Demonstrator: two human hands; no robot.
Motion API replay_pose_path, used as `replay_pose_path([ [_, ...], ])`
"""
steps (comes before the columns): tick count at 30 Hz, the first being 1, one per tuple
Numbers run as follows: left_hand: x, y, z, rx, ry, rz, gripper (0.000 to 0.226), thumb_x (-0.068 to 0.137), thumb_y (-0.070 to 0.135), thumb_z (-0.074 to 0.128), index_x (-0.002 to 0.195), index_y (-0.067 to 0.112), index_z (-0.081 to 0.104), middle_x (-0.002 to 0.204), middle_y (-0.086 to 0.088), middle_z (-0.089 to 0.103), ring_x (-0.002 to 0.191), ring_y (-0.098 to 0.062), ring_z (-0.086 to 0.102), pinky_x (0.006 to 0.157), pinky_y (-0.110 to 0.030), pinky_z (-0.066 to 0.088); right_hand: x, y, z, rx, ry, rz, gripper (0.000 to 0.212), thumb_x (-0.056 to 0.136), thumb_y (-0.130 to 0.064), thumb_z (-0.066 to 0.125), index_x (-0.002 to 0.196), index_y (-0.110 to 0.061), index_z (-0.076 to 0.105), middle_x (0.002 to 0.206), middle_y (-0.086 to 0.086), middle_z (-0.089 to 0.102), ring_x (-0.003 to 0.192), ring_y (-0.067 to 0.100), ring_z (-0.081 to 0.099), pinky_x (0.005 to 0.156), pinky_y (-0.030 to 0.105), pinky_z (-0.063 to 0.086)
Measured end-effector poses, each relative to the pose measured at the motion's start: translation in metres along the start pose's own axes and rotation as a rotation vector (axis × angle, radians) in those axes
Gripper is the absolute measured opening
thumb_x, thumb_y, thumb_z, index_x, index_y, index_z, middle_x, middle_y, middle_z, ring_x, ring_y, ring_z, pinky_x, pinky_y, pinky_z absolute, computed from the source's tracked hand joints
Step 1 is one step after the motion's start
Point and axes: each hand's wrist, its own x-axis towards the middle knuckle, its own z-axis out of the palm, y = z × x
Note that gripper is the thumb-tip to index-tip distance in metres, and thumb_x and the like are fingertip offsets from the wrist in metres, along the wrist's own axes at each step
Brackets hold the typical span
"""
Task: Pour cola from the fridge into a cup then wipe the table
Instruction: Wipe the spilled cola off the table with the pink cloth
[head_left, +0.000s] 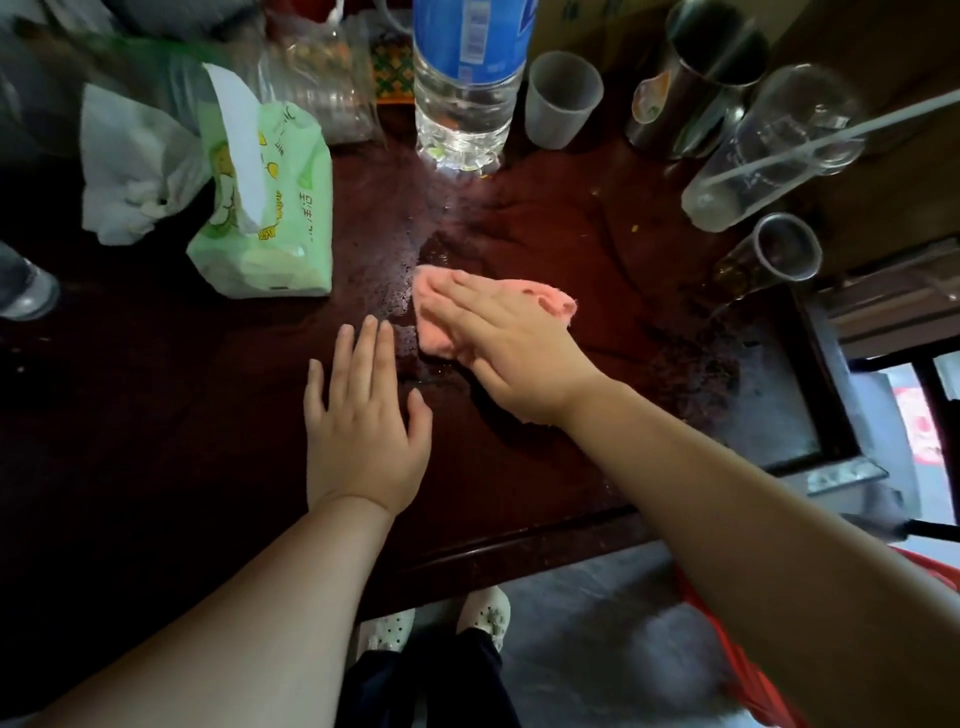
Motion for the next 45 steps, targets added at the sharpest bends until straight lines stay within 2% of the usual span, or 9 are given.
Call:
replay_pose_path([
  [2, -0.001, 0.000, -0.001, 0.007, -0.019, -0.003, 0.065, 0.088, 0.034, 0.031, 0.147, 0.007, 0.032, 0.155, -0.008, 0.031, 0.144, -0.024, 0.024, 0.115, -0.048, 0.017, -0.019, -0.005, -0.002, 0.037, 0.214, 0.165, 0.056, 0.088, -0.016, 0.047, 0.142, -0.003, 0.037, 0.149, 0.015, 0.036, 0.141, 0.030, 0.028, 0.116, 0.037, 0.020],
  [5, 0.001, 0.001, -0.004, 0.003, -0.059, -0.007, 0.067, 0.088, 0.037, 0.028, 0.148, 0.008, 0.029, 0.156, -0.008, 0.028, 0.144, -0.024, 0.022, 0.115, -0.049, 0.018, -0.075, -0.013, 0.003, 0.078, 0.612, 0.691, 0.051, 0.091, -0.021, 0.047, 0.137, -0.001, 0.041, 0.144, 0.018, 0.041, 0.136, 0.032, 0.034, 0.114, 0.041, 0.024],
  [8, -0.003, 0.004, -0.014, -0.077, -0.048, 0.006, 0.068, 0.088, 0.039, 0.029, 0.148, 0.006, 0.029, 0.156, -0.012, 0.028, 0.143, -0.027, 0.025, 0.115, -0.052, 0.019, -0.122, -0.021, 0.020, 0.041, 0.468, 0.985, 0.057, 0.094, -0.030, 0.048, 0.141, -0.001, 0.035, 0.150, 0.019, 0.029, 0.141, 0.034, 0.022, 0.116, 0.045, 0.021],
  [15, 0.023, 0.039, -0.033, -0.145, 0.038, 0.289, 0.058, 0.088, 0.039, 0.044, 0.133, 0.003, 0.049, 0.141, -0.022, 0.045, 0.133, -0.039, 0.038, 0.106, -0.058, 0.032, -0.132, -0.025, 0.035, 0.056, 0.644, 0.980, 0.038, 0.086, -0.021, 0.053, 0.123, -0.011, 0.051, 0.128, 0.007, 0.053, 0.123, 0.023, 0.043, 0.101, 0.038, 0.036],
  [18, 0.052, 0.088, -0.017, 0.071, -0.265, 0.184, 0.079, 0.087, 0.065, 0.030, 0.151, 0.019, 0.022, 0.159, -0.016, 0.014, 0.145, -0.040, 0.007, 0.116, -0.056, 0.005, -0.133, -0.024, 0.037, 0.052, 0.664, 0.955, 0.036, 0.085, -0.019, 0.052, 0.121, -0.012, 0.051, 0.127, 0.005, 0.053, 0.122, 0.022, 0.043, 0.100, 0.037, 0.037],
  [21, 0.059, 0.109, 0.008, 0.162, -0.344, 0.059, 0.077, 0.089, 0.068, 0.031, 0.153, 0.029, 0.010, 0.161, -0.014, -0.002, 0.143, -0.045, -0.010, 0.113, -0.057, -0.006, -0.133, -0.022, 0.039, 0.055, 0.644, 1.003, 0.037, 0.086, -0.021, 0.051, 0.122, -0.014, 0.051, 0.127, 0.004, 0.053, 0.121, 0.021, 0.043, 0.098, 0.037, 0.039],
  [30, 0.006, 0.048, -0.005, 0.217, -0.216, 0.303, 0.062, 0.091, 0.054, 0.034, 0.146, 0.025, 0.039, 0.155, -0.017, 0.026, 0.139, -0.048, 0.018, 0.112, -0.064, 0.014, -0.133, -0.022, 0.037, 0.064, 0.605, 1.014, 0.037, 0.087, -0.021, 0.050, 0.123, -0.014, 0.053, 0.128, 0.003, 0.053, 0.122, 0.022, 0.042, 0.098, 0.038, 0.038],
  [38, 0.067, 0.089, 0.017, 0.147, -0.179, -0.061, 0.055, 0.096, 0.055, 0.030, 0.148, 0.038, 0.026, 0.161, -0.008, 0.009, 0.144, -0.042, 0.003, 0.110, -0.064, 0.002, -0.133, -0.019, 0.040, 0.059, 0.626, 1.017, 0.034, 0.087, -0.021, 0.050, 0.120, -0.015, 0.054, 0.126, 0.002, 0.055, 0.121, 0.020, 0.040, 0.098, 0.039, 0.040],
  [45, -0.007, 0.041, -0.007, 0.145, -0.150, 0.246, 0.053, 0.092, 0.032, 0.054, 0.140, 0.012, 0.047, 0.153, -0.026, 0.024, 0.137, -0.051, 0.025, 0.105, -0.063, 0.029, -0.133, -0.020, 0.039, 0.082, 0.647, 1.008, 0.033, 0.086, -0.020, 0.051, 0.119, -0.014, 0.056, 0.125, 0.003, 0.055, 0.121, 0.021, 0.042, 0.098, 0.039, 0.040],
])
